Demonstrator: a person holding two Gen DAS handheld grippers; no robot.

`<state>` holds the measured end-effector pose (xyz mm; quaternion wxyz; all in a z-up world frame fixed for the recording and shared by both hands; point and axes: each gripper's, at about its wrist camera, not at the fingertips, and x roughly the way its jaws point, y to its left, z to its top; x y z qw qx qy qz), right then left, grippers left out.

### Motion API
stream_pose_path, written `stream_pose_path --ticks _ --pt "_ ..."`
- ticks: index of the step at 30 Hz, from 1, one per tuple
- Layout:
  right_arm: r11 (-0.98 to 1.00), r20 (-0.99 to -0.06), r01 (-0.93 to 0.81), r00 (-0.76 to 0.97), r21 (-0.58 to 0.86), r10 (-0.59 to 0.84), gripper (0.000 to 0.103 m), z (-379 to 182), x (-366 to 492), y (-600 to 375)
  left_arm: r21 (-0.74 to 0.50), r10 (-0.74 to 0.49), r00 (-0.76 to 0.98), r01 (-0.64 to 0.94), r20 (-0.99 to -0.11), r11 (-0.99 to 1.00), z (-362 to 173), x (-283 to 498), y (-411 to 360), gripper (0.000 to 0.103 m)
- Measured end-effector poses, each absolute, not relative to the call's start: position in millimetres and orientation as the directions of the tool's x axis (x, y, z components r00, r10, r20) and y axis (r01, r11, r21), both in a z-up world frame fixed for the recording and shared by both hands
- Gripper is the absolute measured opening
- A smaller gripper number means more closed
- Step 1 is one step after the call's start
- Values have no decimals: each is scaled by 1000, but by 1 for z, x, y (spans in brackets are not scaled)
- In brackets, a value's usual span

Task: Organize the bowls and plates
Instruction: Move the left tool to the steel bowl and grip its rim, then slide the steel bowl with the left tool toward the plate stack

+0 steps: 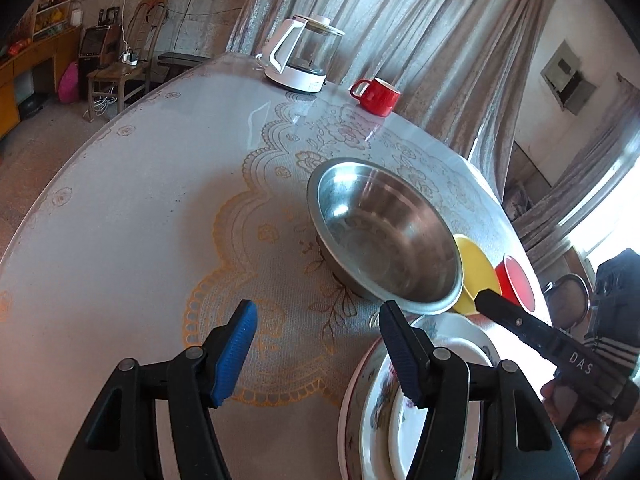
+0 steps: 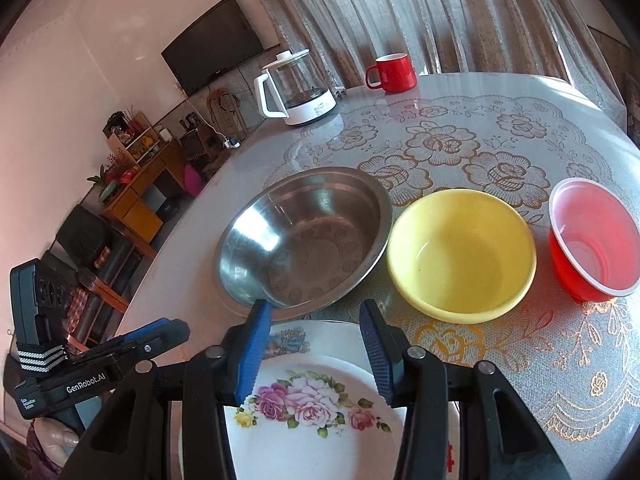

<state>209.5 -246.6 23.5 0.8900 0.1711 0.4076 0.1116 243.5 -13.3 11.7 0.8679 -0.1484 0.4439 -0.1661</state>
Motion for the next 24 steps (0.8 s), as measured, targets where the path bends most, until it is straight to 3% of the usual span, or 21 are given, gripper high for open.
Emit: stream_pose_path --ticks 3,8,10,11,13,16,17,24 --pt "906 -690 -43 633 422 352 46 18 220 -246 -418 -427 566 155 -705 895 16 260 -15 55" --pt "895 -703 -15 613 445 360 48 7 235 -244 -408 -416 573 151 -706 901 14 289 -24 55" --pt "898 -714 0 605 441 351 48 3 240 -244 -394 -403 551 141 -731 908 8 304 -29 47" --pt "896 -717 5 601 445 353 47 1 243 -245 -398 -402 534 129 -744 908 4 311 -30 38" --pt "894 -725 12 590 448 356 47 -3 247 -245 -427 -428 520 130 -739 895 -1 320 -31 37" --pt "901 -737 23 583 434 341 46 -6 254 -244 -423 -431 507 138 -746 896 -7 328 -38 19" --pt "903 -744 23 577 429 338 42 -7 256 -243 -418 -428 503 139 -751 898 -9 328 -40 15" --pt "926 -758 -10 570 378 315 31 -8 259 -230 -445 -439 533 126 -723 887 -11 298 -18 17"
